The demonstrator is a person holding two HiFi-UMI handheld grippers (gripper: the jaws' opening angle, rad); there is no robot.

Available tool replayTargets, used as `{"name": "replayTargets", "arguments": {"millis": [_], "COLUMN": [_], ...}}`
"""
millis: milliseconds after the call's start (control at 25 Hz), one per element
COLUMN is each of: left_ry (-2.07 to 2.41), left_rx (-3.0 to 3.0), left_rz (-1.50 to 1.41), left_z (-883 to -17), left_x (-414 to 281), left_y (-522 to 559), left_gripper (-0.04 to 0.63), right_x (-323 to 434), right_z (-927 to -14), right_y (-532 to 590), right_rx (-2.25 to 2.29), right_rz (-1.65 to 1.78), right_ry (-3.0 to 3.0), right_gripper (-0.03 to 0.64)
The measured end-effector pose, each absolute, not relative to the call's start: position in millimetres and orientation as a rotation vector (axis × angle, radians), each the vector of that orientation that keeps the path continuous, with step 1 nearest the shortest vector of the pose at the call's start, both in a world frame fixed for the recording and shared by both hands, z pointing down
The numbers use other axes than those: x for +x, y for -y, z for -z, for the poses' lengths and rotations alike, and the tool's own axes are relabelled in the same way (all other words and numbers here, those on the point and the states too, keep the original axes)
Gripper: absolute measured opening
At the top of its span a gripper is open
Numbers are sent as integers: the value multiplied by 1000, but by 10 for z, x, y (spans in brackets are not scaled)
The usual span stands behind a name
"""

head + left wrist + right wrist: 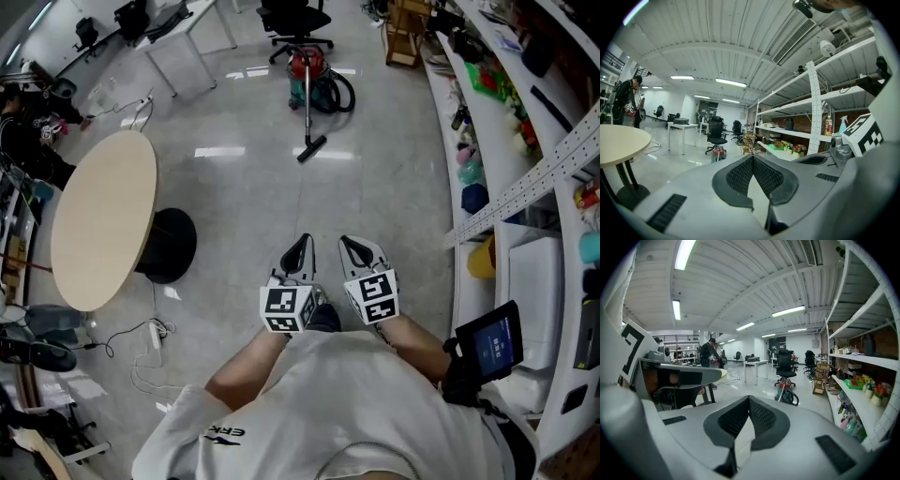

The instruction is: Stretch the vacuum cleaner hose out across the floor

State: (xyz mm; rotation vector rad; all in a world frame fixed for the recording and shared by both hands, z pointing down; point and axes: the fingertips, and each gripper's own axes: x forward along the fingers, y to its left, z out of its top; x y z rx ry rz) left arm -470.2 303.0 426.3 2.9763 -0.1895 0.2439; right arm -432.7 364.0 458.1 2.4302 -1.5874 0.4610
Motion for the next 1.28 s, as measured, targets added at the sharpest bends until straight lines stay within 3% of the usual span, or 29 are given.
{"name": "replayTargets", "arguments": {"millis": [440, 800, 1280], "left_ry": [51, -3, 64], "left_rx": [2969, 2945, 2985], "left_rz": [-229, -243, -274], "left_z": [-4141, -4210, -4142], "left_x": [-3910, -3353, -1838], "left_y": [-2110, -1938, -1975], "left_gripper": [3, 3, 3], "right_x": [-3533, -2998, -1477], "right_z": [-4303, -4387, -4243], "right_y": [-2667, -2494, -2511], "right_rx": [2471, 2483, 2480], "right_rz": [-413, -452, -407], "right_ry": [1520, 1486, 1557], "right_gripper": [2, 2, 2]}}
